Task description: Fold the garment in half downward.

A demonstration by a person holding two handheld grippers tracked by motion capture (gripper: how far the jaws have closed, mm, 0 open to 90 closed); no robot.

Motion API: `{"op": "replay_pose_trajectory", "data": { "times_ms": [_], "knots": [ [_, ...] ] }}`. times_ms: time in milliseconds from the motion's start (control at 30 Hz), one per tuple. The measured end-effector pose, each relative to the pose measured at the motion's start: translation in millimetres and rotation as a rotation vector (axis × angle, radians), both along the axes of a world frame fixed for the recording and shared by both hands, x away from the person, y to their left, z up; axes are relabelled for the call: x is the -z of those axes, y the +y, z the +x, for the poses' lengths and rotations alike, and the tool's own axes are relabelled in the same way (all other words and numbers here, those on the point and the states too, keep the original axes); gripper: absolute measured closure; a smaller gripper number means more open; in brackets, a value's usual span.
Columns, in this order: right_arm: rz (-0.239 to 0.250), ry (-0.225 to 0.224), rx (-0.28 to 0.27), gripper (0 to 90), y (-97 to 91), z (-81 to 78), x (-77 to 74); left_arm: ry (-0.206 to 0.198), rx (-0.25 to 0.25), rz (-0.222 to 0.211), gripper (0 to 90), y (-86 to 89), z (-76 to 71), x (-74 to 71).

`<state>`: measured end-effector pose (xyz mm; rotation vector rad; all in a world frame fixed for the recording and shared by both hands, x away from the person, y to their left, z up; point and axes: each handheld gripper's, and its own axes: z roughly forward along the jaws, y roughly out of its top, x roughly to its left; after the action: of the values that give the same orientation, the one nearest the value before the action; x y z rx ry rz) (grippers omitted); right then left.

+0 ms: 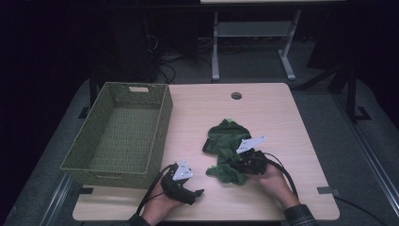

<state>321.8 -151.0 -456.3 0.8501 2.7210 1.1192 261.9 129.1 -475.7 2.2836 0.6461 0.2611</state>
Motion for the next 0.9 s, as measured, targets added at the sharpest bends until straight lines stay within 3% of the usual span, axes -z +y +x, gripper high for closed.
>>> {"op": "replay_pose_trajectory", "data": {
  "times_ms": [100, 233, 367, 433, 500, 633, 700, 900],
  "knots": [
    [0.015, -0.022, 0.019, 80.6, -3.0, -1.3, -6.3, 0.000, 0.005, 0.006, 16.1, -2.5, 0.6, -3.1],
    [0.048, -0.045, 0.043, 74.5, -10.1, -3.3, -15.5, -0.015, 0.008, -0.031, 20.0, -3.8, 2.2, -10.5],
    [0.074, -0.046, 0.058, 69.9, -17.0, -2.3, -27.5, 0.006, 0.019, -0.063, 22.2, -5.7, 8.5, -21.1],
    [0.080, -0.074, 0.062, 69.1, -20.3, -1.2, -34.7, 0.003, 0.010, -0.071, 23.3, -7.0, 12.3, -27.9],
    [0.101, -0.071, 0.070, 67.6, -24.6, 0.4, -40.7, 0.014, -0.006, -0.074, 23.6, -9.3, 18.2, -34.4],
    [0.091, -0.090, 0.090, 64.9, -34.0, 6.6, -47.5, 0.012, -0.006, -0.083, 27.0, -17.4, 32.1, -45.2],
    [0.095, -0.093, 0.107, 63.9, -39.6, 11.2, -50.1, 0.031, 0.008, -0.096, 30.9, -22.3, 40.4, -49.9],
    [0.090, -0.105, 0.150, 63.0, -53.2, 31.2, -57.4, 0.000, 0.018, -0.084, 42.2, -36.0, 69.7, -62.7]
  ]
}}
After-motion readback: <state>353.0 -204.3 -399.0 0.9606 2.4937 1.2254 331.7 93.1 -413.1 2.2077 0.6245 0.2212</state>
